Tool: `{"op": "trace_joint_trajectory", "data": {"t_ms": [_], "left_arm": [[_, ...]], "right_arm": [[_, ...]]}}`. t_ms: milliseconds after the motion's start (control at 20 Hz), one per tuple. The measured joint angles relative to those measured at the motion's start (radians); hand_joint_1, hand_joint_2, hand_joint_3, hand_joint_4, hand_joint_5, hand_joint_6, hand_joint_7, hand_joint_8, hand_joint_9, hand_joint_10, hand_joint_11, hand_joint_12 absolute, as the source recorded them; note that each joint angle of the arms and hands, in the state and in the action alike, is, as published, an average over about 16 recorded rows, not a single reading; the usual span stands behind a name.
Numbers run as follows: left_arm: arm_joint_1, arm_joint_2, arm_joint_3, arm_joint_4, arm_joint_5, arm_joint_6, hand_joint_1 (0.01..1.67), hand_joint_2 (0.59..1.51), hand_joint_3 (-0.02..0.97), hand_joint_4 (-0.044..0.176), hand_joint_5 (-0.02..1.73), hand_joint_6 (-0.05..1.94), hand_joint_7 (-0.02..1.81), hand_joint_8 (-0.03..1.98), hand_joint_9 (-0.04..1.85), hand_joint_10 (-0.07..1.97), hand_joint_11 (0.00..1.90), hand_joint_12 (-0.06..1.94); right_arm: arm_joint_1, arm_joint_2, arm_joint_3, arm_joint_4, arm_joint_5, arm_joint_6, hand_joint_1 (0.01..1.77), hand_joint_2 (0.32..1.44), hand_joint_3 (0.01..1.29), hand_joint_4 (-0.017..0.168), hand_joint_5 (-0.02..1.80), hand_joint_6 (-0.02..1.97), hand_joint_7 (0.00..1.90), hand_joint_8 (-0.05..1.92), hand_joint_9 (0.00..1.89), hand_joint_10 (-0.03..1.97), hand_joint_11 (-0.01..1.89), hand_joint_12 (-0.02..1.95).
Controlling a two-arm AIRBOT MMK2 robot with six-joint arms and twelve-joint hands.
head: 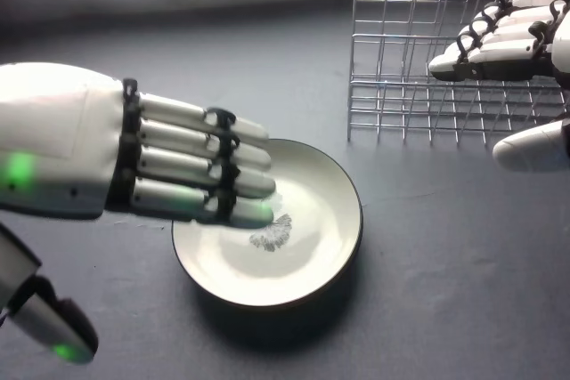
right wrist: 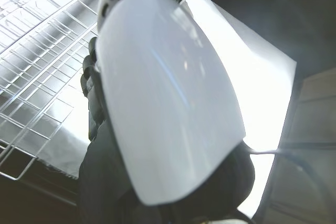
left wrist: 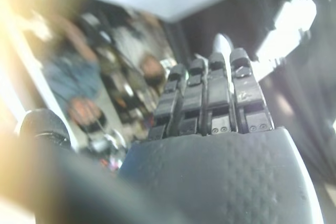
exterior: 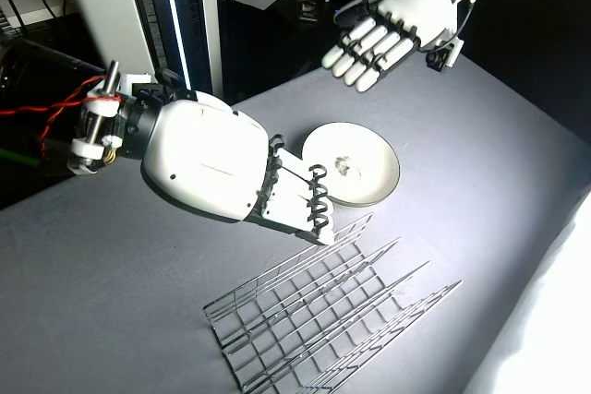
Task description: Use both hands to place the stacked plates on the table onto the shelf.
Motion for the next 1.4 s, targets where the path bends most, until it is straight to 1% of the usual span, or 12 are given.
{"op": "trace_joint_trajectory", "data": {"t_ms": [300, 550, 1000, 1200, 1400], "left_arm": [[0.019, -0.047, 0.071, 0.111, 0.002, -0.021, 0.02, 1.007, 0.007, -0.003, 0.02, -0.01, 0.02, -0.01, 0.01, 0.01, 0.02, 0.01], [0.055, -0.096, 0.118, 0.174, 0.024, -0.019, 0.02, 1.006, 0.008, -0.002, 0.02, -0.01, 0.02, -0.01, 0.02, 0.01, 0.02, 0.01], [0.102, -0.179, 0.199, 0.223, 0.073, -0.001, 0.02, 1.01, 0.008, 0.001, 0.02, -0.01, 0.01, -0.02, 0.02, 0.01, 0.02, 0.01], [0.107, -0.205, 0.236, 0.232, 0.088, 0.007, 0.02, 1.009, 0.008, 0.002, 0.02, -0.01, 0.02, -0.02, 0.02, 0.01, 0.02, 0.01], [0.115, -0.223, 0.265, 0.244, 0.095, 0.011, 0.02, 1.007, 0.007, 0.001, 0.02, -0.01, 0.02, -0.02, 0.02, 0.01, 0.02, 0.01]], "right_arm": [[0.0, 0.0, 0.0, -0.004, 0.004, -0.007, 0.02, 1.25, 0.01, 0.003, 0.15, 0.02, 0.18, 0.01, 0.17, 0.01, 0.02, 0.27], [-0.001, 0.0, 0.0, -0.004, 0.009, -0.01, 0.02, 1.26, 0.01, 0.003, 0.15, 0.02, 0.18, 0.01, 0.16, 0.01, 0.02, 0.25], [-0.006, -0.002, 0.0, -0.005, 0.025, -0.017, 0.02, 1.25, 0.01, 0.004, 0.12, 0.02, 0.15, 0.01, 0.13, 0.01, 0.02, 0.23], [-0.009, -0.005, -0.001, -0.007, 0.043, -0.021, 0.03, 1.25, 0.01, 0.004, 0.09, 0.02, 0.11, 0.01, 0.09, 0.01, 0.02, 0.19], [-0.011, -0.007, -0.001, -0.008, 0.061, -0.026, 0.11, 1.23, 0.01, 0.004, 0.07, 0.02, 0.09, 0.01, 0.07, 0.01, 0.02, 0.18]]}}
